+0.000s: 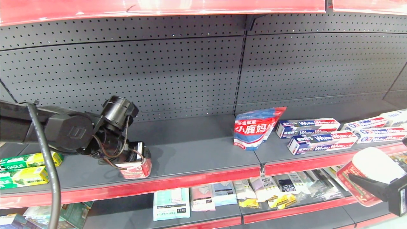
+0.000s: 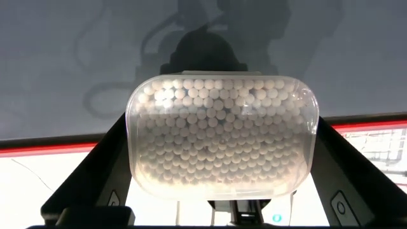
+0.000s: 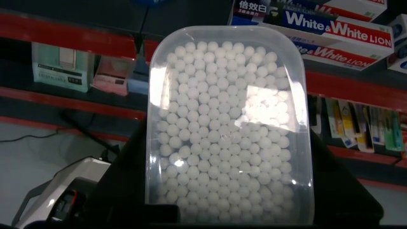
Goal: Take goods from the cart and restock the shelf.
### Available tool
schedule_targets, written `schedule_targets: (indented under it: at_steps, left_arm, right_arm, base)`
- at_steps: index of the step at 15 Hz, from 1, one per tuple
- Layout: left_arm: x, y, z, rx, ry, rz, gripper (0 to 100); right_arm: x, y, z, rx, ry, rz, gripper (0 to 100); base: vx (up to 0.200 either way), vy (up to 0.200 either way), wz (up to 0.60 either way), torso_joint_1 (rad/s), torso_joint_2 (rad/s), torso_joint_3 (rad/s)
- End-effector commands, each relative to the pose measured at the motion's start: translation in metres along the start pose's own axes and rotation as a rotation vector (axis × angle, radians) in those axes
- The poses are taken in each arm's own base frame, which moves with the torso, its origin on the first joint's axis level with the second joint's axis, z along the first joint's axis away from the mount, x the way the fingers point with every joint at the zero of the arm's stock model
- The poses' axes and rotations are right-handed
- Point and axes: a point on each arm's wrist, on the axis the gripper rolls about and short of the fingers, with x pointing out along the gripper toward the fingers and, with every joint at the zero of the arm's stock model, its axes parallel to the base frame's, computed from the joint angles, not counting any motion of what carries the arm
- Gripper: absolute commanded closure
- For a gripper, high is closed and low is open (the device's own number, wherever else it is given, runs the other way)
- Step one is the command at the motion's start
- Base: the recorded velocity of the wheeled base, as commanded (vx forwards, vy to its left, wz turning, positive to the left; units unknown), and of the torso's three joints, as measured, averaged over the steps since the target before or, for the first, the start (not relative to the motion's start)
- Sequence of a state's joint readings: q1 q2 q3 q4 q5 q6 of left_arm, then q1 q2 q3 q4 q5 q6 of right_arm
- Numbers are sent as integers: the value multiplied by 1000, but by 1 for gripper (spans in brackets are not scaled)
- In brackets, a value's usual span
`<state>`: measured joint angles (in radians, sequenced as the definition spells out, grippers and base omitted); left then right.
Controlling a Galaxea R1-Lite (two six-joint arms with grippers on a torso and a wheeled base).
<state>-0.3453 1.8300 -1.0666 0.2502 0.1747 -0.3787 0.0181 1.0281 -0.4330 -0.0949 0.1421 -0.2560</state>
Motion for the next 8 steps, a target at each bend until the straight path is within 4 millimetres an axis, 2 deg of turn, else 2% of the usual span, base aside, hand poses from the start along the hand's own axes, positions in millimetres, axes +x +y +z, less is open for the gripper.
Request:
schedule_targets:
  at_steps: [1, 8]
  left_arm:
    - [-2, 1, -1, 0, 0, 0, 100]
    - [-2, 3, -7, 5, 31, 5, 100]
  right_arm:
    - [0, 0, 1, -1, -3, 0, 100]
    - [-2, 0, 0, -1, -8, -1, 100]
  base:
    - [0, 0, 0, 0, 0, 0]
    - [0, 0, 0, 0, 0, 0]
